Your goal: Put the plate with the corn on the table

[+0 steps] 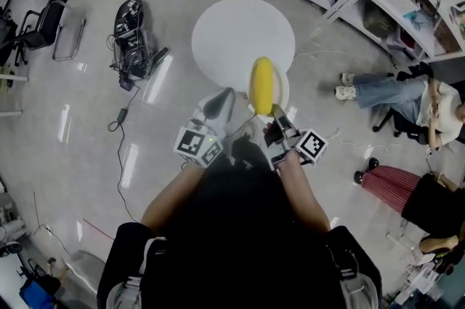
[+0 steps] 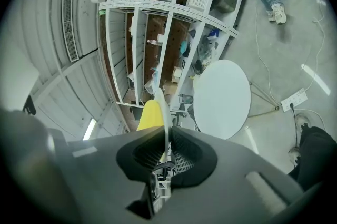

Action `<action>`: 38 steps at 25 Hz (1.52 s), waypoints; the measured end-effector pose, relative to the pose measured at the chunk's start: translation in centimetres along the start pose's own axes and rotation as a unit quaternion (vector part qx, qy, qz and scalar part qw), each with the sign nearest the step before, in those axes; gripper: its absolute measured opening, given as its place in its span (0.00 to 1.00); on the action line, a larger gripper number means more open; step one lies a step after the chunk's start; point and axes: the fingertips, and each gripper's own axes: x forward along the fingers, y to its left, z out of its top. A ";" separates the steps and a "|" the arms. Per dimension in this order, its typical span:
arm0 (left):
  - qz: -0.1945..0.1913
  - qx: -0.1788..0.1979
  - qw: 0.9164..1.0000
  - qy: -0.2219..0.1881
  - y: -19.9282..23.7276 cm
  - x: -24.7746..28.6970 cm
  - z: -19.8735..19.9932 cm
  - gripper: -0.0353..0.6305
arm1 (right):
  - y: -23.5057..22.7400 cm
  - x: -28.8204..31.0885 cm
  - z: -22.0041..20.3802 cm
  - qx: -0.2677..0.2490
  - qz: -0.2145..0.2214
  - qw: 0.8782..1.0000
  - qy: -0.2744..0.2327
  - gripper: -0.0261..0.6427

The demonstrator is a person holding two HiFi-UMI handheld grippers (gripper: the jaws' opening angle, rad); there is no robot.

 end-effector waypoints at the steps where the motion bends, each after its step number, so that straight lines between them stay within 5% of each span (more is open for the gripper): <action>1: 0.001 0.001 1.000 -0.001 0.0 0.6 0.0 0.06 | 0.0 0.2 0.6 0.002 0.000 1.000 0.002 0.09; 23: 0.070 0.003 0.997 -0.023 0.5 5.9 0.3 0.06 | -0.9 3.2 6.6 0.002 0.008 0.999 0.048 0.09; 38: 0.066 0.015 0.997 -0.023 2.5 8.9 0.6 0.06 | -0.8 6.4 8.6 0.001 0.010 0.998 0.056 0.09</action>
